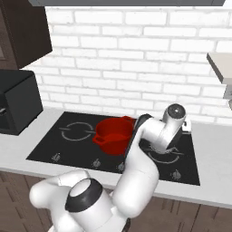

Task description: Pick the kettle from the counter and place it on a stove burner. Then turn the burner on.

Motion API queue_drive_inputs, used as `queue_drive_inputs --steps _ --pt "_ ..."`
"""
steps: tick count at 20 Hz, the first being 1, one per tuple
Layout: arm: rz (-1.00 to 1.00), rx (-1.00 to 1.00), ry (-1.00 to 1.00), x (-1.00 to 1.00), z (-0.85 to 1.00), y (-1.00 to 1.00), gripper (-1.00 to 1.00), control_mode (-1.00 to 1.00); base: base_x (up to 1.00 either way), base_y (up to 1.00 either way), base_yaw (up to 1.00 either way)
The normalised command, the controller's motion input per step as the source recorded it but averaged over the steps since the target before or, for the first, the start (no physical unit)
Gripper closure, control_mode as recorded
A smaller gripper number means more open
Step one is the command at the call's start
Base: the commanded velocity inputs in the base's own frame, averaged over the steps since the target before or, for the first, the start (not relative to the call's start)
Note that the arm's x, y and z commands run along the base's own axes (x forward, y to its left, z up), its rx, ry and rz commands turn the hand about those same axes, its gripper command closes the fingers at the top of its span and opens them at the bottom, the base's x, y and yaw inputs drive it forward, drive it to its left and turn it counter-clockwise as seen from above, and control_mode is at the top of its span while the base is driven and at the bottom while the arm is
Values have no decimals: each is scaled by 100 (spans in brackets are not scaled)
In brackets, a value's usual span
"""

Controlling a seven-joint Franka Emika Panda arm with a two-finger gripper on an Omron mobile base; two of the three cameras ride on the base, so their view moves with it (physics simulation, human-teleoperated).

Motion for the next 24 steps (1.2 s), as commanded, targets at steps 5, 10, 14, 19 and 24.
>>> queue_drive_inputs --steps 5,10,14,19,24 --pt "4 -11 17 0 -44 6 100 -100 0 0 0" --pt "4 -7 9 0 -31 0 100 -100 0 0 0" --pt "0 0 -3 0 0 -5 100 -100 0 0 0" --pt "0 1 -18 7 9 -15 100 -100 0 0 0" --pt "0 0 -10 22 5 0 100 -100 0 0 0"
